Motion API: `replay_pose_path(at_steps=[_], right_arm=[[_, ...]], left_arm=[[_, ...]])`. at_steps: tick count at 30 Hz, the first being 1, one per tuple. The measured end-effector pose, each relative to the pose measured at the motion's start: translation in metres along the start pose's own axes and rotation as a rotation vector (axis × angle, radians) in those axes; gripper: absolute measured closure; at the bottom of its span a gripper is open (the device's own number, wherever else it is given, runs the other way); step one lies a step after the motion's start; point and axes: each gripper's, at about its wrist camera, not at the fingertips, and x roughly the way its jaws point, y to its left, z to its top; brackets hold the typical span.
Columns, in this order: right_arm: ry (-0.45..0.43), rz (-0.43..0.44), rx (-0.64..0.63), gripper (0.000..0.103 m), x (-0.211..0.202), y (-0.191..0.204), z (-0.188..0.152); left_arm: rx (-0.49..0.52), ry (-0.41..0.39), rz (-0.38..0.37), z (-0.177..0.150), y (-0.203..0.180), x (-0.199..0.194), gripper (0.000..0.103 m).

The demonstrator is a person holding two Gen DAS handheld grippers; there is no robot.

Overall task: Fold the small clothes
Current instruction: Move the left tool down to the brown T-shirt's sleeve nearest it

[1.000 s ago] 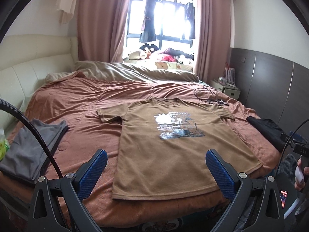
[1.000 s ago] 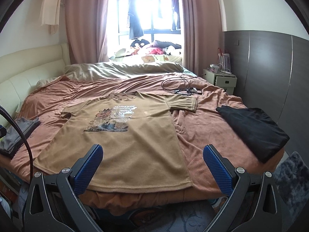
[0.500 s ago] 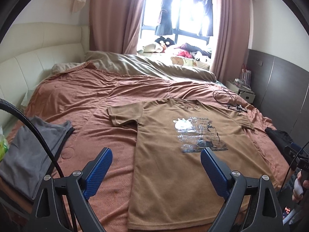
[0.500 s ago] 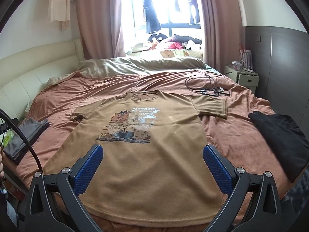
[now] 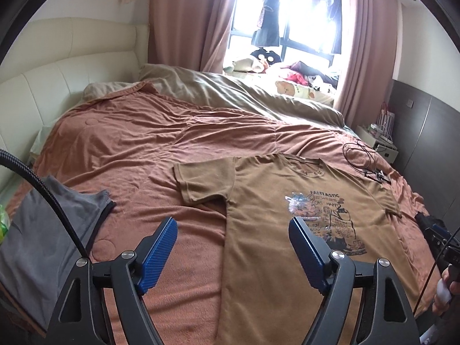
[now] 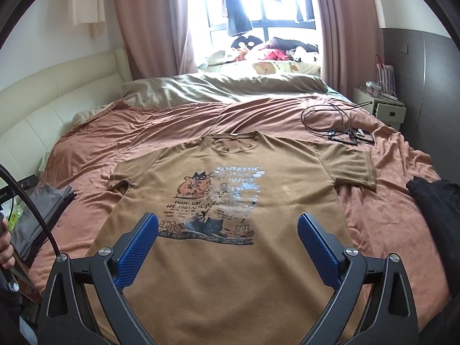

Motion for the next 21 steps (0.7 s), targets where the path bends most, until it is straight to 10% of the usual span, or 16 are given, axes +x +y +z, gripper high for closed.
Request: replay_pose_path(at_steps=[21], right_arm=[[0.144,0.089,0.009,0.041,0.157,0.054,0.071]], left_arm=[[-0.110,0.110,0.032,0.051,0.082,0.134,0.029]])
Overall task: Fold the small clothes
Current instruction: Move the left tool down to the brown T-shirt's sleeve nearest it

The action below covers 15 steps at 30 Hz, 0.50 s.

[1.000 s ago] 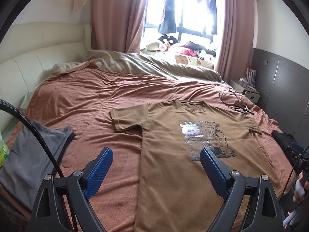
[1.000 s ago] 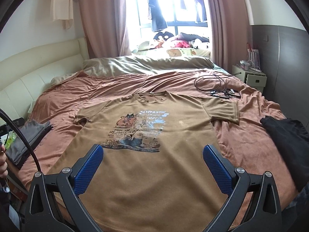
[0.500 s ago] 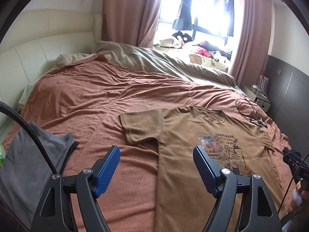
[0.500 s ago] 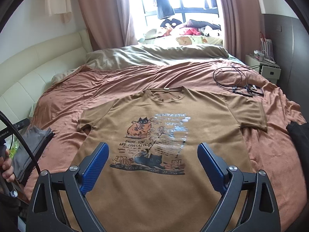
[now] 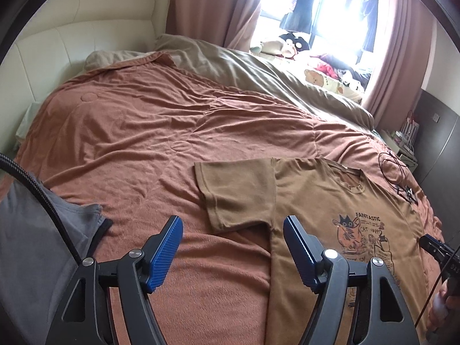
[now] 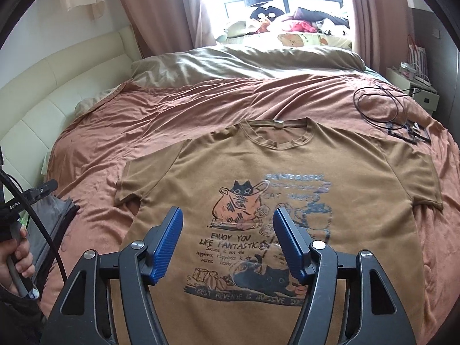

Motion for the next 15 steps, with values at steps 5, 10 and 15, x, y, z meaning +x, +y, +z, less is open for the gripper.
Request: replay_pose_path(at_steps=[5,10,15], right_arm=[[0.038,0.035,-0.008,0.049,0.041,0.013,0.014],[0.094,0.086,-0.008,0.067,0.084,0.024,0.026],[0.153,0.112,-0.010,0.077,0.128,0.036,0.037]], left_arm=[[-0.026,0.046,0.001,0.015,0.016,0.038,0.031],[-0.026,0.083,-0.008,0.026,0.026,0.076,0.037],[-0.079,0.153,-0.036,0.028,0.042,0.122,0.045]])
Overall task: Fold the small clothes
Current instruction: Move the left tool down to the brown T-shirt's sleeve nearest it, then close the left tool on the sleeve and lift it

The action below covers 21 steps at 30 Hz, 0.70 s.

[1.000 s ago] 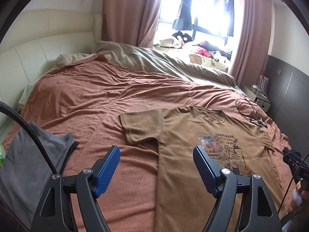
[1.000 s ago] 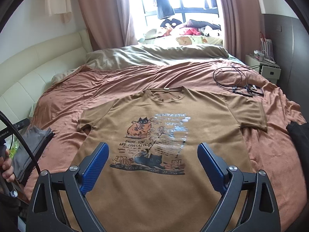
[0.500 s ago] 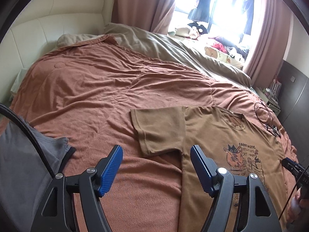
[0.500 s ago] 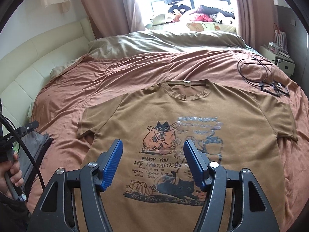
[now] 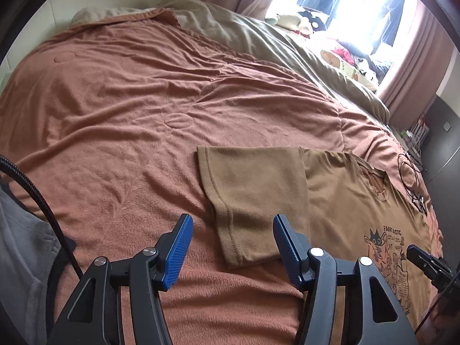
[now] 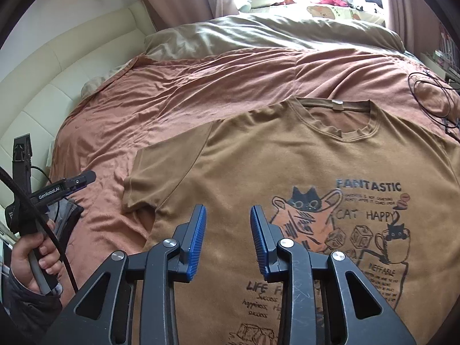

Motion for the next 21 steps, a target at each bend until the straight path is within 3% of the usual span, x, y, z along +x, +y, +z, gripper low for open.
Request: replay_pose_path(at_steps=[5,13,16,19,21], right_arm=[[0.035,0.023,0.017,0.083,0.031,0.004,0.013],[0.074,0.038,0.019,0.084,0.066,0.022,0.023],[0.089,0.063,0.040,0.084,0.078,0.025,0.026],[0.116,0.091,0.072,0.084,0.092,0.024,0.027],[0.135,0.109,0.095,0.084,0.102,0.025,0.028]], left_arm=[[-0.038,0.056,-0.016,0.001,0.011,0.036,0.049],[-0.083,0.116,-0.036,0.005,0.018,0.079,0.058],[-0.100,0.126,-0.040,0.004,0.020,0.089,0.071],[-0.093,0.128,-0.043,0.004,0.018,0.090,0.096],[-0.087,0.125,-0.047,0.006,0.016,0.087,0.098]])
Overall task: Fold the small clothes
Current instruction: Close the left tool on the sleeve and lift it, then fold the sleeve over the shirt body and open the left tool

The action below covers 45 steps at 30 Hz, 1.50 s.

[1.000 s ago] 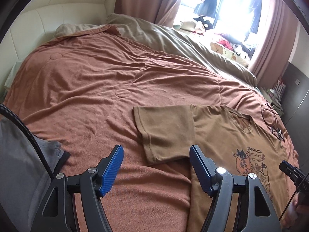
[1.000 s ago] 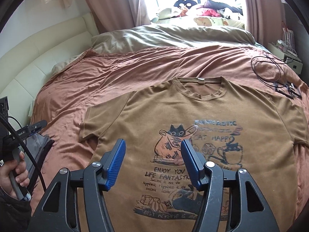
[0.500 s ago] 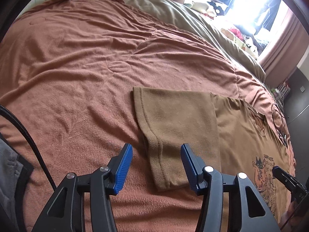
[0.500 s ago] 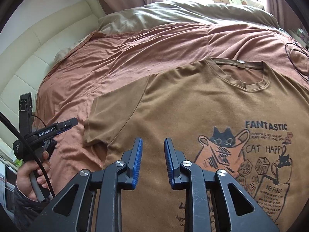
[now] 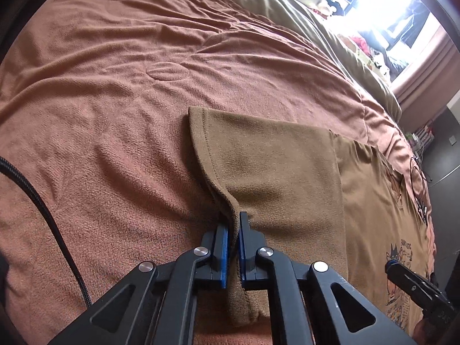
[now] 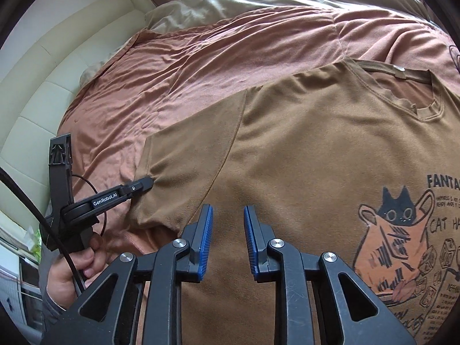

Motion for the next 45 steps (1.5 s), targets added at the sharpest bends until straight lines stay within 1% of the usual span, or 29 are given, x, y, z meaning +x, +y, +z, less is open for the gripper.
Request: replay_pose_path(at_steps=[3,6,8,9,11,14,18,20,22,23,26,27,28,29,30,31,32,35,38,40,42,43,45], right_arm=[[0.014,0.042,0.034,0.084,0.014,0.000,0.003],[0.027,0.090,0.073,0.084,0.029,-0.002,0.005],[0.040,0.115,0.091,0.091,0.038,-0.002,0.006],[0.046,0.128,0.101,0.092,0.043,-0.003,0.006],[0.059,0.142,0.119,0.098,0.053,-0.002,0.007],[0.091,0.171,0.151,0.102,0.069,-0.002,0.003],[0.126,0.181,0.177,0.103,0.088,-0.002,0.001],[0.132,0.190,0.179,0.103,0.090,-0.003,0.004],[0.138,0.222,0.187,0.103,0.084,-0.006,0.010],[0.129,0.225,0.184,0.103,0.080,-0.008,0.011],[0.113,0.196,0.186,0.102,0.070,-0.017,0.016],[0.108,0.196,0.193,0.101,0.067,-0.021,0.017],[0.102,0.188,0.197,0.094,0.064,-0.025,0.017],[0.089,0.173,0.199,0.079,0.059,-0.029,0.018],[0.069,0.162,0.200,0.070,0.054,-0.031,0.018],[0.051,0.150,0.201,0.053,0.049,-0.035,0.018],[0.037,0.140,0.204,0.049,0.045,-0.037,0.018],[0.024,0.129,0.218,0.049,0.036,-0.047,0.017],[-0.003,0.094,0.223,0.049,0.022,-0.057,0.015],[-0.015,0.088,0.232,0.049,0.007,-0.067,0.015],[-0.019,0.080,0.244,0.049,-0.007,-0.071,0.009],[-0.022,0.078,0.248,0.049,-0.022,-0.074,0.003],[-0.032,0.067,0.251,0.049,-0.035,-0.076,0.001]], left_arm=[[0.001,-0.035,-0.032,0.006,-0.003,-0.014,0.099],[0.022,-0.066,-0.043,0.013,-0.011,-0.028,0.099],[0.042,-0.082,-0.048,0.018,-0.018,-0.035,0.099],[0.049,-0.088,-0.053,0.021,-0.022,-0.038,0.099],[0.063,-0.099,-0.064,0.023,-0.028,-0.044,0.099],[0.088,-0.116,-0.078,0.026,-0.038,-0.051,0.099],[0.113,-0.122,-0.098,0.027,-0.051,-0.056,0.099],[0.124,-0.121,-0.108,0.027,-0.057,-0.057,0.099],[0.140,-0.124,-0.117,0.025,-0.062,-0.060,0.099],[0.148,-0.125,-0.123,0.025,-0.065,-0.062,0.099],[0.155,-0.122,-0.139,0.023,-0.074,-0.064,0.099],[0.157,-0.118,-0.146,0.022,-0.077,-0.064,0.099],[0.161,-0.114,-0.151,0.020,-0.080,-0.065,0.099],[0.169,-0.111,-0.153,0.019,-0.085,-0.065,0.099],[0.179,-0.108,-0.154,0.017,-0.089,-0.066,0.099],[0.189,-0.105,-0.156,0.016,-0.094,-0.066,0.099],[0.197,-0.102,-0.159,0.014,-0.098,-0.067,0.099],[0.211,-0.089,-0.170,0.009,-0.112,-0.066,0.099],[0.231,-0.077,-0.175,0.004,-0.128,-0.064,0.099],[0.244,-0.067,-0.182,0.000,-0.139,-0.062,0.099],[0.254,-0.056,-0.189,-0.004,-0.149,-0.060,0.099],[0.260,-0.050,-0.193,-0.007,-0.153,-0.058,0.099],[0.272,-0.037,-0.204,-0.013,-0.164,-0.054,0.099]])
